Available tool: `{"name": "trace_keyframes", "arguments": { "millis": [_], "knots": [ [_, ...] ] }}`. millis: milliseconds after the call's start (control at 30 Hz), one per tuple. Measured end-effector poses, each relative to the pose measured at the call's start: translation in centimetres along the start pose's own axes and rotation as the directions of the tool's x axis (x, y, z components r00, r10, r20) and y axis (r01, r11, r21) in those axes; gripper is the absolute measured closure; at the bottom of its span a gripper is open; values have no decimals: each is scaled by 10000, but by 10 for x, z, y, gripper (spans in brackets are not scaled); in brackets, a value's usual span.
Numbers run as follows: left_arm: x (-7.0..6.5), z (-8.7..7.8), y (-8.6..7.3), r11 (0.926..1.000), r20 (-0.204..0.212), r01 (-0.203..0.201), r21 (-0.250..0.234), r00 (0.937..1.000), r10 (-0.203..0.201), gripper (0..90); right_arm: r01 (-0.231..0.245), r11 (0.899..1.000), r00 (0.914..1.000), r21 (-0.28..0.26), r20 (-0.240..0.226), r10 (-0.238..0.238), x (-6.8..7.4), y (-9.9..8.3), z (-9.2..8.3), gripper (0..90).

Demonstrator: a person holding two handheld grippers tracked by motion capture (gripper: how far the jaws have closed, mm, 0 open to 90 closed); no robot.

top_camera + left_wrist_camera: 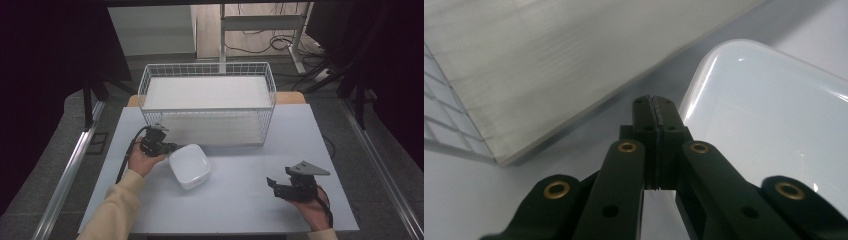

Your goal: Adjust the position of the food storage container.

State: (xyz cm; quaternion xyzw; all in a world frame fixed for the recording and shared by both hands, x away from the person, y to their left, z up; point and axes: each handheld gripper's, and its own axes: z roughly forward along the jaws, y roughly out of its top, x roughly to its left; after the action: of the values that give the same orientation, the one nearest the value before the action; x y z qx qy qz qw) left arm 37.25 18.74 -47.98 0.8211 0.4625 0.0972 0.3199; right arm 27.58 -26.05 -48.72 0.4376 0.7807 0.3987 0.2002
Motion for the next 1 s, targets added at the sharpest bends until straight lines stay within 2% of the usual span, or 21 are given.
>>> {"name": "trace_keyframes", "arguments": {
  "millis": [133, 300, 367, 567, 600, 700, 1000],
  "knots": [
    [-1, 2, 0, 10000, 117, -68, 43, 9999, 68, 900, 6, 10000, 10000, 14, 1, -6, 0, 0, 0, 207],
    [-5, 8, 1, 9992, 222, -346, 186, 9992, 342, 900, 35, 10000, 10000, 44, 19, -35, 0, 0, 1, 207],
    [-8, 9, 1, 9994, 301, -295, 186, 9991, 289, 900, 31, 10000, 10000, 29, 26, -31, 0, 0, 0, 207],
    [-20, 12, 5, 9960, 592, -776, 435, 9954, 750, 900, 54, 10000, 10000, 54, -2, -54, 1, 0, 1, 207],
    [-26, 14, 6, 9968, 702, -732, 315, 9950, 708, 900, 61, 10000, 10000, 49, -10, -61, 1, 0, 1, 207],
    [-29, 16, 6, 9967, 798, -757, 279, 9941, 733, 900, 42, 10000, 10000, 37, -10, -42, 1, 0, 0, 207],
    [-50, 21, 11, 9915, 1106, -1253, 352, 9865, 1208, 900, 119, 9998, 9999, 138, -2, -119, 2, -1, 2, 207]
  ]
}}
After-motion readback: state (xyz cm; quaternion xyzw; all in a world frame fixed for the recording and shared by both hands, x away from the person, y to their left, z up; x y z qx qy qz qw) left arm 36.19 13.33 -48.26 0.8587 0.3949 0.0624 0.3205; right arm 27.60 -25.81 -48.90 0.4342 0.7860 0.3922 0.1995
